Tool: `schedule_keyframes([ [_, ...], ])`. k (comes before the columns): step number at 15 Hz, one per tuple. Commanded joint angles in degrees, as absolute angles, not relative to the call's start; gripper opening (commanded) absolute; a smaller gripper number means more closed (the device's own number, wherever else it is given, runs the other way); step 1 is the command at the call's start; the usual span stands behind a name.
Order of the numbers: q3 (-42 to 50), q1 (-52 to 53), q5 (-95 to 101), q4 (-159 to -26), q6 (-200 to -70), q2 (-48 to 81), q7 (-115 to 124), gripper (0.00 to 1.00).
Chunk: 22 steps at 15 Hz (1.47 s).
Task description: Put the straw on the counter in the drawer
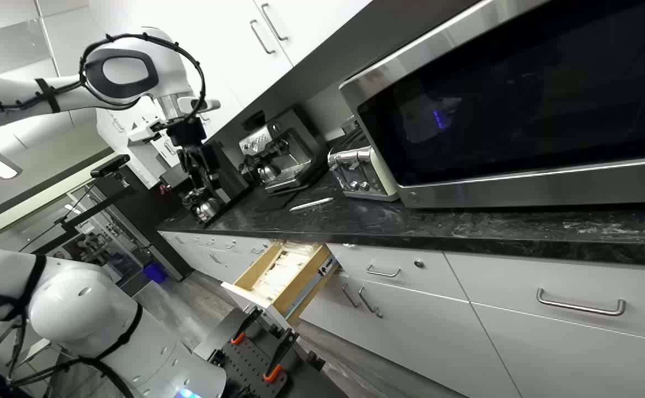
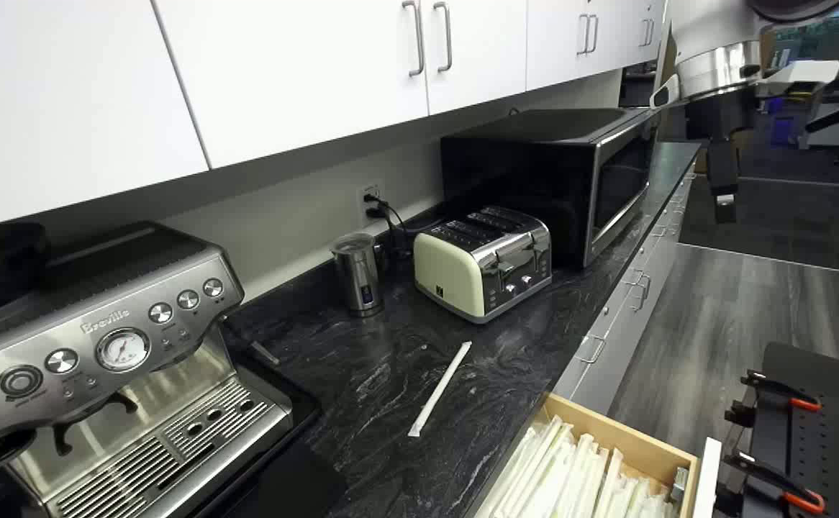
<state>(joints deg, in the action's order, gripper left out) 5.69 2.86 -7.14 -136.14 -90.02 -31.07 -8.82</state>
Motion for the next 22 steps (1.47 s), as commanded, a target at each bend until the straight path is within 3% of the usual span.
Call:
schedule_keyframes([
  [1,4.8,1.8,-7.5,-136.0,-89.9,-31.0,-9.3,1.0],
  [5,4.8,1.8,-7.5,-136.0,-89.9,-31.0,-9.3,1.0],
  [10,-1.4,4.9,-7.5,-134.2,-95.8,-25.0,-6.9,1.0],
  [20,-13.4,13.6,3.3,-121.7,-115.1,-3.3,-14.1,1.0],
  [22,-13.0,13.6,1.2,-125.5,-114.4,-6.7,-11.5,1.0],
])
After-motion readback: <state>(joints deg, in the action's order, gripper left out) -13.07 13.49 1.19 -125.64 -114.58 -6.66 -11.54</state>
